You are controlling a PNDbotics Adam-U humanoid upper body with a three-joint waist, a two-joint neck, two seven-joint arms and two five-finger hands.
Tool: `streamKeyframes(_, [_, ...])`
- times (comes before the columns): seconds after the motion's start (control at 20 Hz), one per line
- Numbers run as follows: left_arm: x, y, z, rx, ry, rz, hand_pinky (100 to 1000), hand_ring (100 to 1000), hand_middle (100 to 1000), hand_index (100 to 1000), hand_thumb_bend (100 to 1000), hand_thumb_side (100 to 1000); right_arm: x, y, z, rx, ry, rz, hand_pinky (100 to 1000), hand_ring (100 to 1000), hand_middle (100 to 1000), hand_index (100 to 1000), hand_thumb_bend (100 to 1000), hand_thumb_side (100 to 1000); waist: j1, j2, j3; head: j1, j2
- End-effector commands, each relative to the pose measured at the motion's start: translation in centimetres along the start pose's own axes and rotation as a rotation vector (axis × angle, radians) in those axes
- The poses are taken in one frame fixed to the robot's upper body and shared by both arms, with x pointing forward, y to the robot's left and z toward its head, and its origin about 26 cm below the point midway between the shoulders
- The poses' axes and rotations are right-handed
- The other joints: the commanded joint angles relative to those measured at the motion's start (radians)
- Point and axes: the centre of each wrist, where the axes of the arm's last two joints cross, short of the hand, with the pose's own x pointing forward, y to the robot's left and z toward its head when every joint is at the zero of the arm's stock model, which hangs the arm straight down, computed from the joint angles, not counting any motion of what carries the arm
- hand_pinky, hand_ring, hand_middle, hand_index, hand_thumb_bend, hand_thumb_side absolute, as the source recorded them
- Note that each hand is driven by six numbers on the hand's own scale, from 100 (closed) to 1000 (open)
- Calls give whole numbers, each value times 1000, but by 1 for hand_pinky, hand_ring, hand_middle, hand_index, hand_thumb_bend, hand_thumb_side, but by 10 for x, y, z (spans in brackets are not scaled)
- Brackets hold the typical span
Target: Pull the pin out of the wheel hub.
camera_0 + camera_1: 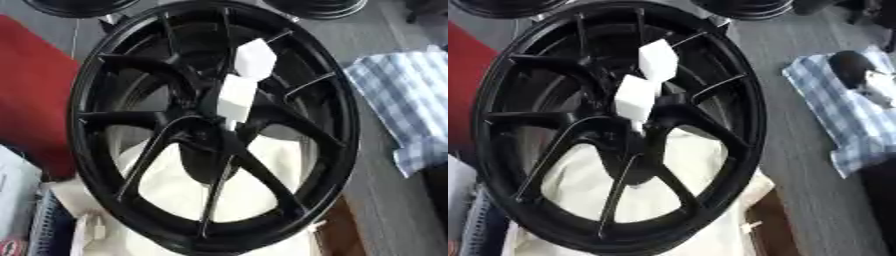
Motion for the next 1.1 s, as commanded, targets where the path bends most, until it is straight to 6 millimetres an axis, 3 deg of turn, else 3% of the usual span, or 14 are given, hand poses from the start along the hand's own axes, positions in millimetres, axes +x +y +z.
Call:
streamKeyframes(0.05, [8, 3, -3, -18, -30, -18, 708, 595, 498, 688, 100, 640, 11, -15, -10, 137, 11, 106, 926, 1000, 933, 866, 100, 368, -2, -28, 5, -12, 4])
streamKeyframes(0.6, [12, 0, -7, -51, -41, -10, 707, 593, 497, 686, 100, 643, 23, -27, -56, 228, 31, 173, 922, 1000, 931, 864, 100, 368, -23, -21, 51, -61, 6])
streamKeyframes(0.7, [12, -1, -7, -56, -41, -7, 706, 593, 496, 685, 100, 645, 19, -26, -61, 245, 57, 176, 926, 1000, 939, 873, 100, 429, -27, -17, 59, -67, 4])
streamKeyframes(1.1, [16, -5, -11, -72, -56, 4, 706, 592, 495, 685, 100, 648, -9, -29, -71, 233, 125, 184, 941, 1000, 974, 930, 131, 418, -41, 5, 95, -95, -15])
